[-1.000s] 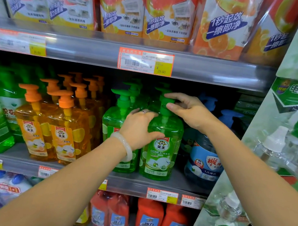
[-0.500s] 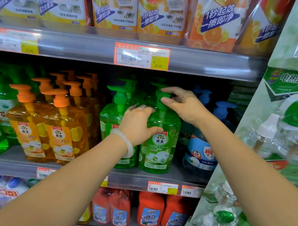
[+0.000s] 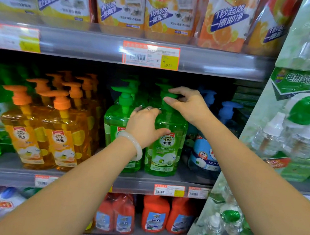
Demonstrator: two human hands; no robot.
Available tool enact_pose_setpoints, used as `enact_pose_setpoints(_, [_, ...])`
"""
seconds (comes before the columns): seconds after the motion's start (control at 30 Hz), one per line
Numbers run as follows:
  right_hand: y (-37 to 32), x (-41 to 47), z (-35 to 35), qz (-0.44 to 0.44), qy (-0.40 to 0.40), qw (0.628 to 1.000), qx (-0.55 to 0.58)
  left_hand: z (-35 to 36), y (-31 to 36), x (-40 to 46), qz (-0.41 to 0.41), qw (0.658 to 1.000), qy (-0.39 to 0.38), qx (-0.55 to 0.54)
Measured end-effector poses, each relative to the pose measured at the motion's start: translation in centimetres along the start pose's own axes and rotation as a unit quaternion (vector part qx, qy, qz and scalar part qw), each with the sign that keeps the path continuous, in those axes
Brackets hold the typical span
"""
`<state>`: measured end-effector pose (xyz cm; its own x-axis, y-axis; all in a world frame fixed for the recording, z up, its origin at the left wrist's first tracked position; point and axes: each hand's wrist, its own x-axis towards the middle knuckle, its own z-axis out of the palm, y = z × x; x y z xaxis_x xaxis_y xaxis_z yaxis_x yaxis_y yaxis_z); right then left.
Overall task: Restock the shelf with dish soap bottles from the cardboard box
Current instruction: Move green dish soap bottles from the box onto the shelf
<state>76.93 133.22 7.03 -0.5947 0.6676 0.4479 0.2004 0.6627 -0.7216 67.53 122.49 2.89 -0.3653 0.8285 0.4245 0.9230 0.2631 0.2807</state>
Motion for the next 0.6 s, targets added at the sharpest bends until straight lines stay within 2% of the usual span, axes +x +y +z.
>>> enact_pose_setpoints(0.6, [-0.6, 0.1, 1.8, 0.008, 0.093, 0.993, -0.068, 0.5, -0.4, 0.1, 0.003, 1.0, 0.004, -0.004])
